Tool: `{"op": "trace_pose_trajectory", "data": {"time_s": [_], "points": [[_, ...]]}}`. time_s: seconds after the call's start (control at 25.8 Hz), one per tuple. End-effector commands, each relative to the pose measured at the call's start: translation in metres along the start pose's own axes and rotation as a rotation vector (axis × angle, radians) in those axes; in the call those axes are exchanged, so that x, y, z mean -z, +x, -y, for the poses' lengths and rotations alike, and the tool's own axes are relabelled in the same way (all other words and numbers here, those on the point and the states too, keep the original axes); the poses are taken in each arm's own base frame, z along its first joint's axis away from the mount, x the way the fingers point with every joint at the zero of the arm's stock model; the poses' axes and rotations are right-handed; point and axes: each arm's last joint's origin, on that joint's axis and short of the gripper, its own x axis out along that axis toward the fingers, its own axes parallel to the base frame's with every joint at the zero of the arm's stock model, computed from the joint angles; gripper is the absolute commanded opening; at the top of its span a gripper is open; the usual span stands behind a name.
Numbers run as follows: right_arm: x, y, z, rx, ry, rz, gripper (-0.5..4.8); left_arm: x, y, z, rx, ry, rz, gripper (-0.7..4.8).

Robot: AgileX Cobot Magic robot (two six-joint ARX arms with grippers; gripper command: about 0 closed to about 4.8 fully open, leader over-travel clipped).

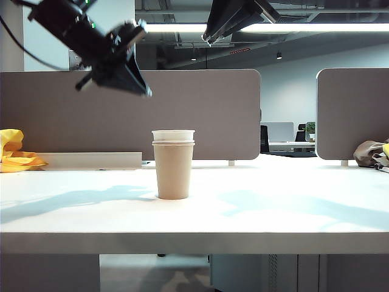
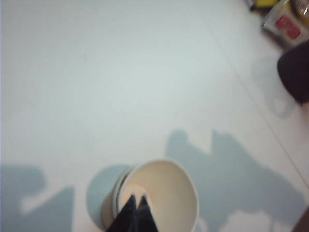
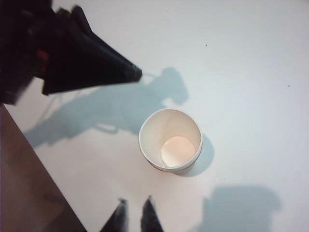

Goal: Pick up all the paper cups on the table one by one and stack them together.

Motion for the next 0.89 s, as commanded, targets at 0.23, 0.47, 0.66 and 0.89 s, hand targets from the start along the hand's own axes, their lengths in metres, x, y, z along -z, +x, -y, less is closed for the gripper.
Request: {"op": "trace_pose_trajectory", "data": {"time_s": [0.23, 0.47, 0.66, 0.89], "points": [[-0.012, -0.028, -0.005, 0.167, -0.013, 0.130, -0.06, -0.033, -0.049, 0.024, -0.211, 0.124, 0.292, -0.06], [-0.014, -0.035, -0.005, 0.241, -0.015, 0.150, -0.05, -0.042, -0.068, 0.032, -0.287, 0.140, 0.399, -0.06], [-0.012, -0.033, -0.005, 0.239, -0.011, 0.132, -0.05, -0.043, -0.069, 0.033, -0.287, 0.141, 0.401, -0.06], [-0.006, -0.034, -0.004, 0.258, 0.006, 0.065, -0.05, -0.042, -0.069, 0.032, -0.288, 0.140, 0.398, -0.06]]}}
